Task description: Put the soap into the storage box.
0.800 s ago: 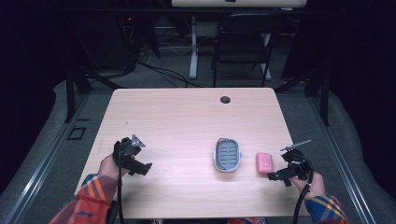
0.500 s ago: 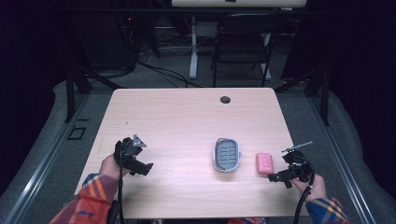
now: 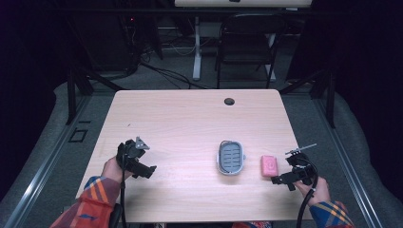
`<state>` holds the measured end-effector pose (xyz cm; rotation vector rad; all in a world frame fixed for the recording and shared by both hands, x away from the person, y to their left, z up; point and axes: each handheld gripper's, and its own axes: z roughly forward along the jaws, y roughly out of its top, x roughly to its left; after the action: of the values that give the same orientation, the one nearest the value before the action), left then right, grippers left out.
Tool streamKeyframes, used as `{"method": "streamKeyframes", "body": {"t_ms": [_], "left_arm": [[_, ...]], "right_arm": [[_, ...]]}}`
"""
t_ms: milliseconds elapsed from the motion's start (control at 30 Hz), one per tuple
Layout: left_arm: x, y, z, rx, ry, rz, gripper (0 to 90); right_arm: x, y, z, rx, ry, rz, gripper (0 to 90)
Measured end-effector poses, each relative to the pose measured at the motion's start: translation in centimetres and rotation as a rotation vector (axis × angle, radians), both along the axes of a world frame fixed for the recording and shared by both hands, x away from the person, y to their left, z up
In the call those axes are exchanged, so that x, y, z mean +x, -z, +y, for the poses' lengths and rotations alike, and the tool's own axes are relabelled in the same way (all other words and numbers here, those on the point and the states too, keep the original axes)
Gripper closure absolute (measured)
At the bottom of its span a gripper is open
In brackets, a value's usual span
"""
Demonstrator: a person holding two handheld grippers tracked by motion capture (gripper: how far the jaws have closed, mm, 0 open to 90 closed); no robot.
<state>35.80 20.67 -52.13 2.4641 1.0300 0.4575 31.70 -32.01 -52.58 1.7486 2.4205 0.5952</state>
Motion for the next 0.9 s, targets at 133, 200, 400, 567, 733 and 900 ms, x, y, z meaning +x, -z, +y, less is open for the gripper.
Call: {"method": "streamKeyframes", "body": {"t_ms": [133,200,400,567,733,900], "left_arm": [[0.0,0.0,0.0,0.000,0.001,0.000,0.1],[0.0,0.0,0.0,-0.001,0.003,0.002,0.1],[0.0,0.0,0.0,-0.001,0.003,0.001,0.1],[0.0,0.0,0.0,-0.002,-0.001,-0.002,0.1],[-0.1,-0.1,0.0,-0.001,-0.001,-0.004,0.1],[0.0,0.0,0.0,-0.003,0.003,0.001,0.2]], "right_arm": [[0.1,0.0,0.4,-0.013,-0.003,0.003,0.0],[0.2,0.0,0.7,-0.031,0.003,0.001,0.0],[0.3,-0.3,1.5,-0.073,-0.005,0.004,0.0],[0.5,-0.6,1.8,-0.073,-0.011,0.002,0.0],[0.7,-0.7,2.1,-0.068,-0.008,-0.001,0.0],[0.9,-0.8,2.1,-0.062,-0.001,0.003,0.0]]}}
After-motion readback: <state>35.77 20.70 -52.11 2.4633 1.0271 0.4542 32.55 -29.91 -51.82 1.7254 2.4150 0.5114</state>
